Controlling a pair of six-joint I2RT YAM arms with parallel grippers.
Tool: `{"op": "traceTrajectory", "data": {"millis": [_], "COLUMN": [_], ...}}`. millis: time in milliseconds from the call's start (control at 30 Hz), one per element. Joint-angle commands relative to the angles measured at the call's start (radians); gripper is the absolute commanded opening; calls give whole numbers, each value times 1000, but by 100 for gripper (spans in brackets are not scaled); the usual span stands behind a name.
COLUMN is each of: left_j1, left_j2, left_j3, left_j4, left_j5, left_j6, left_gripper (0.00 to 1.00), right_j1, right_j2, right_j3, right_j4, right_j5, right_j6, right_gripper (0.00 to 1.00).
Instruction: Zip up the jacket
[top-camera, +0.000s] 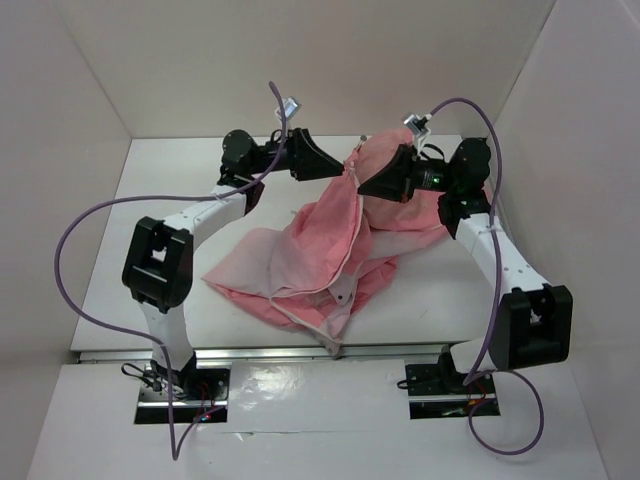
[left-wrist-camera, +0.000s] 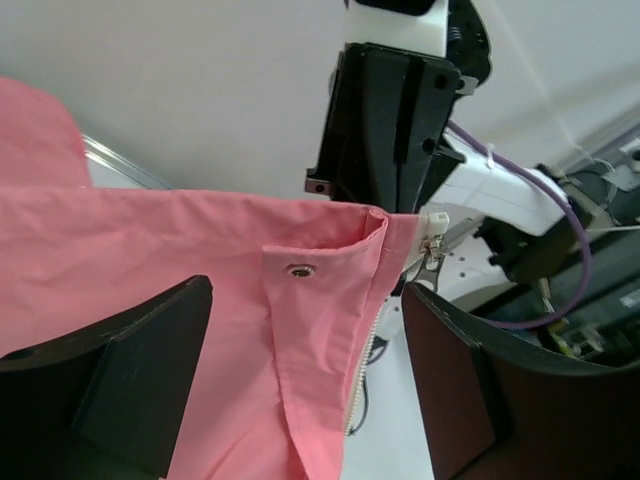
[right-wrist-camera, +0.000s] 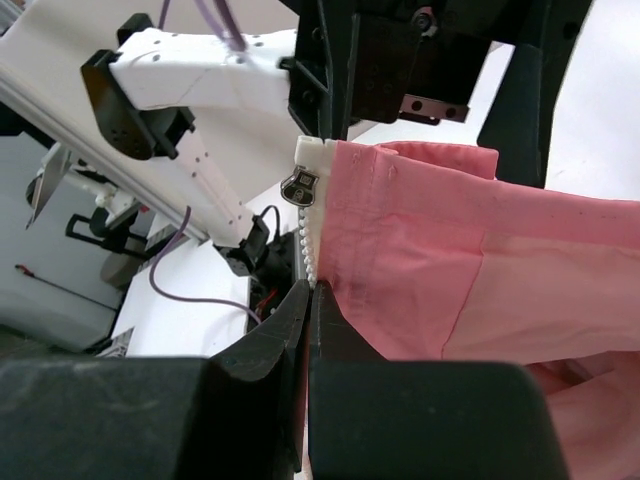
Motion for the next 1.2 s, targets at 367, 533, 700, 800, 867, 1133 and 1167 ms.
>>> {"op": "traceTrajectory", "data": {"millis": [367,533,700,800,867,1133,1167], "left_j1": [-27,-45,-45,-45,-45,-45,-45], "left_j2": [142,142,142,152,152,179,179], "left_j3": [103,114,92,92,92,118,118], "left_j4": [551,595,696,718,718,767,767], "left_j5": [68,68,68,68,68,79,79], "left_j6": [-312,-349,-424,-442,-442,-510,-510], "left_gripper": [88,83,69,65,58,49,47], "right_j1": [68,77,77,77,77,77,77], "right_j2": [35,55,75,75,75,84,95], "right_j3": [17,6,6,6,6,6,6], "right_j4": [33,52,62,62,62,53,53], "right_j5": [-70,-59,-49,-49,-39,-30,-30], "right_j6": [4,4,17,17,17,17,17], "right_gripper": [0,0,0,0,0,0,0]}}
